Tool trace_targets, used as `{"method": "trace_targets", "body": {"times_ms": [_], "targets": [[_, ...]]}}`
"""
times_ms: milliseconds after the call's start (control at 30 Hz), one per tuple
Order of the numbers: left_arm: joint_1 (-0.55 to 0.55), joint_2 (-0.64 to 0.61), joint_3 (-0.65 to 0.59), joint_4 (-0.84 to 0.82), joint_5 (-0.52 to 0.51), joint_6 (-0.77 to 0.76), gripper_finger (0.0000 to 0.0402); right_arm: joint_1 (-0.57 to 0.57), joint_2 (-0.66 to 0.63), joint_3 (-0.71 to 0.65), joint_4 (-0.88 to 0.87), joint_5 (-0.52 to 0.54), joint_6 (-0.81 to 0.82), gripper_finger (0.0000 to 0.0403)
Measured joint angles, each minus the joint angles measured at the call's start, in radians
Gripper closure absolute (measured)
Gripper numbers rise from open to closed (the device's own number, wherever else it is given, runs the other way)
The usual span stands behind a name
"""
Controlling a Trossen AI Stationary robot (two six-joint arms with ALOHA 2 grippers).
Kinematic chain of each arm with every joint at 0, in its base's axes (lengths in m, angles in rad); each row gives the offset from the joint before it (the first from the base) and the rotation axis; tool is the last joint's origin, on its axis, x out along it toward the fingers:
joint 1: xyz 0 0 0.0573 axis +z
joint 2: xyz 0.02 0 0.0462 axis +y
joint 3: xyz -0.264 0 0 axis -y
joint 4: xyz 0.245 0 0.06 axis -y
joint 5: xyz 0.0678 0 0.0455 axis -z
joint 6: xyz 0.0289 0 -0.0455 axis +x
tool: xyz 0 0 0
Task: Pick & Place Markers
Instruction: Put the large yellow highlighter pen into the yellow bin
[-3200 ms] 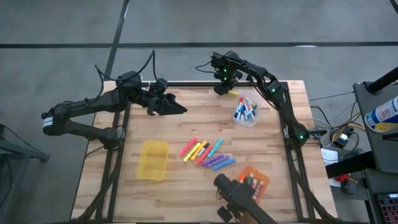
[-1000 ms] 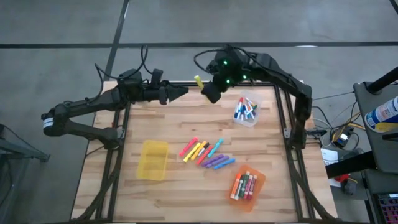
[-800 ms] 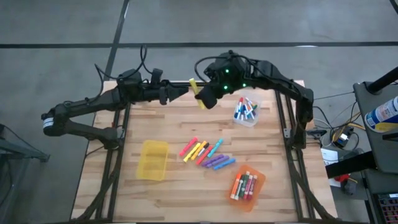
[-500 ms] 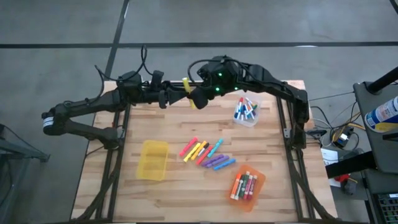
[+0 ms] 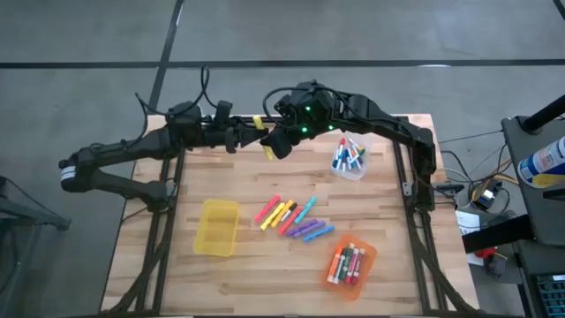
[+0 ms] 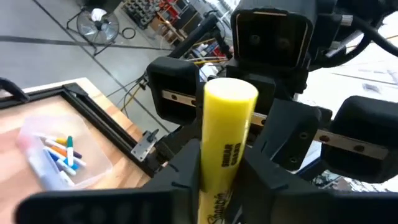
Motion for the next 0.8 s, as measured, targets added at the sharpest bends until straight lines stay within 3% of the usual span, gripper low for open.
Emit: {"method": "trace_targets", "body": {"times_ms": [67, 200, 467, 633, 800], "targets": [[0.001, 0.000, 0.000, 0.007, -0.006, 0.002, 0.0346, -0.001, 0.000, 0.000, 0.004, -0.011, -0.003, 0.0347], [0.007, 0.000, 0.000, 0.004, -0.006, 0.001, 0.0348, -0.001, 0.000, 0.000, 0.002, -0.010, -0.009, 0.0330], [0.035, -0.036, 0.000, -0.014, 0.010, -0.037, 0.0336, 0.034, 0.000, 0.000, -0.093, -0.049, -0.048, 0.0233], [0.047, -0.114, 0.000, -0.257, 0.065, -0.063, 0.0334, 0.066, -0.003, 0.000, -0.184, -0.046, -0.052, 0.0196], [0.047, -0.187, 0.000, -0.552, 0.071, -0.117, 0.0334, 0.091, -0.004, 0.000, -0.188, -0.011, -0.052, 0.0188]]}}
